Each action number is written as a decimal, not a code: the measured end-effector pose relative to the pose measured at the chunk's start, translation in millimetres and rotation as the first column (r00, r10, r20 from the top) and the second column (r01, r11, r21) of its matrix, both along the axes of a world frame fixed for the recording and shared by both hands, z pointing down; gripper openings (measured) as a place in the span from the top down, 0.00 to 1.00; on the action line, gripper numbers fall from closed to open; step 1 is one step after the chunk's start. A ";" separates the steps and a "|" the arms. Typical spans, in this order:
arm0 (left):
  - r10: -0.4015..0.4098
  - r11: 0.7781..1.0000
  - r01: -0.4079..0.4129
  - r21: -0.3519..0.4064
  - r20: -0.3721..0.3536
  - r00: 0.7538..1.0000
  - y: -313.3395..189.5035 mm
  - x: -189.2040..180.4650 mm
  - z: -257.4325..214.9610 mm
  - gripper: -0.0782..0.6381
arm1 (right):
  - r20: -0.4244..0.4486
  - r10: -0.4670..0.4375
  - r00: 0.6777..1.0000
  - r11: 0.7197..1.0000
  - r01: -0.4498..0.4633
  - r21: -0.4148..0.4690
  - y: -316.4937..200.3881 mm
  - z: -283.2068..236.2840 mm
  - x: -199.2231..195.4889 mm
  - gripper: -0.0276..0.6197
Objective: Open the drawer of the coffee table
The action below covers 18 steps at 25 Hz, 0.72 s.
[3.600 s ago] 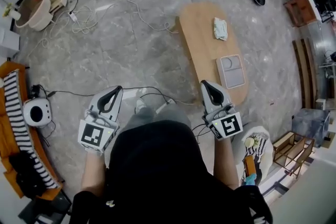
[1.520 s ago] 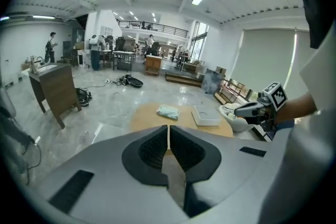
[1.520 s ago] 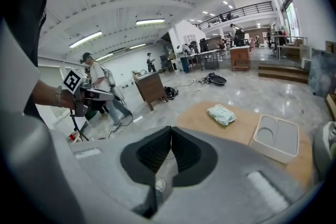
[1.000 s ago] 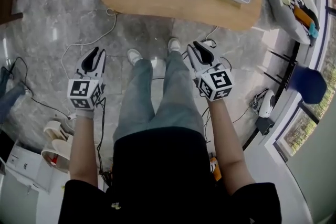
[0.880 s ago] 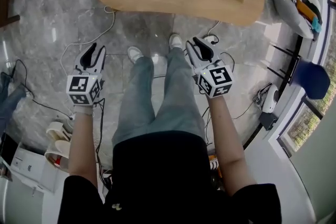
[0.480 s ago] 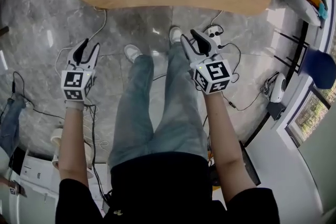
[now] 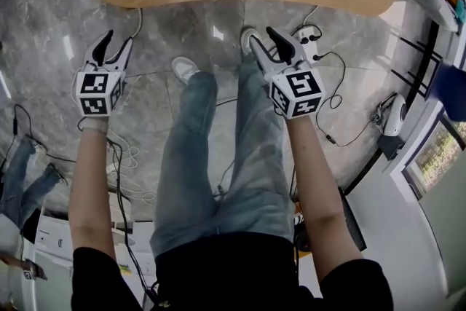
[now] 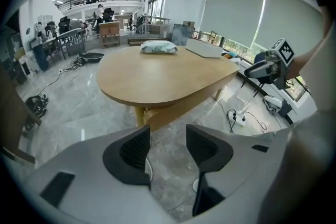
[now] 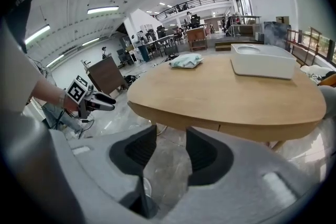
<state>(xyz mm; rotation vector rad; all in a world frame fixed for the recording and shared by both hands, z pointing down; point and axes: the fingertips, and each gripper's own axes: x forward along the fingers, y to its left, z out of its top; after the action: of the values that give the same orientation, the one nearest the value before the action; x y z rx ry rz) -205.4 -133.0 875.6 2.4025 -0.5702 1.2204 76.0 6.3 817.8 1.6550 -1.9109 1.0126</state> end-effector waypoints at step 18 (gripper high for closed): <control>0.277 0.959 -0.278 0.056 0.040 0.960 -54.8 42.8 74.4 0.60 | 0.000 0.038 0.999 0.998 -0.038 -0.044 -22.4 60.5 21.2 0.68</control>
<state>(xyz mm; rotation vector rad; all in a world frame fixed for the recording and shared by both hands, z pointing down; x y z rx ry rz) -162.6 -187.8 950.0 2.5849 -0.2875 1.3730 97.2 -16.1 878.2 1.6727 -1.8507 1.0632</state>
